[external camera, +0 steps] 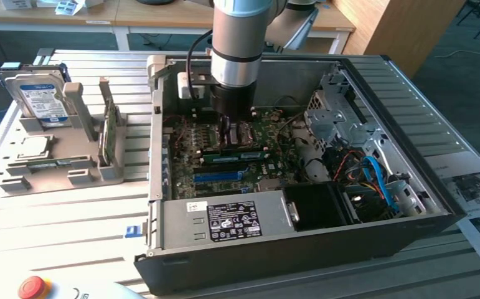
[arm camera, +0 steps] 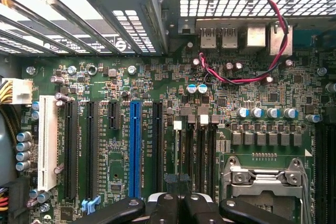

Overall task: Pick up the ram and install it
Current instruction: 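Press down the ram until it locks into place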

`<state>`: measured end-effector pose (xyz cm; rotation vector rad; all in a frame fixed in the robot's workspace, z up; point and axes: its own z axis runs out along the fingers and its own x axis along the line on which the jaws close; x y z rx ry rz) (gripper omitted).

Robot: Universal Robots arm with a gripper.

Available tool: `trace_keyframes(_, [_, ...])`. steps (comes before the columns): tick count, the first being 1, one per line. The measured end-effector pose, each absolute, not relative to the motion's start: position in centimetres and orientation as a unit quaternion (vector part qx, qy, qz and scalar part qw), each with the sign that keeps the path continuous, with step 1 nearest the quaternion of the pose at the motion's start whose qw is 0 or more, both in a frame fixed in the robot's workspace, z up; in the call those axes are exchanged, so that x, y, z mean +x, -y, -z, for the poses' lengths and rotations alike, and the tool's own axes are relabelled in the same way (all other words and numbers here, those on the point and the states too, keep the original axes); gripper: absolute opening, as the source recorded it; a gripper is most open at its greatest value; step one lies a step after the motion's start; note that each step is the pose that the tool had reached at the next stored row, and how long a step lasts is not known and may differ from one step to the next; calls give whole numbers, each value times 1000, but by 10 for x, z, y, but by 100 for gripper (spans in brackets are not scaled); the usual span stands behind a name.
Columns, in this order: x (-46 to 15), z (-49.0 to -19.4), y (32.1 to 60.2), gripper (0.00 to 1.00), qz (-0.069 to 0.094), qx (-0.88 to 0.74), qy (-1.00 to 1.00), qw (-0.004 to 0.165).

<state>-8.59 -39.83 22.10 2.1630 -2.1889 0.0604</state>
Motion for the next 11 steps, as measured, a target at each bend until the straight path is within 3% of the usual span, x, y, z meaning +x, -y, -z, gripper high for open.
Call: trace_keyframes(11, [-86,-228,398,10,-19,702,711,32])
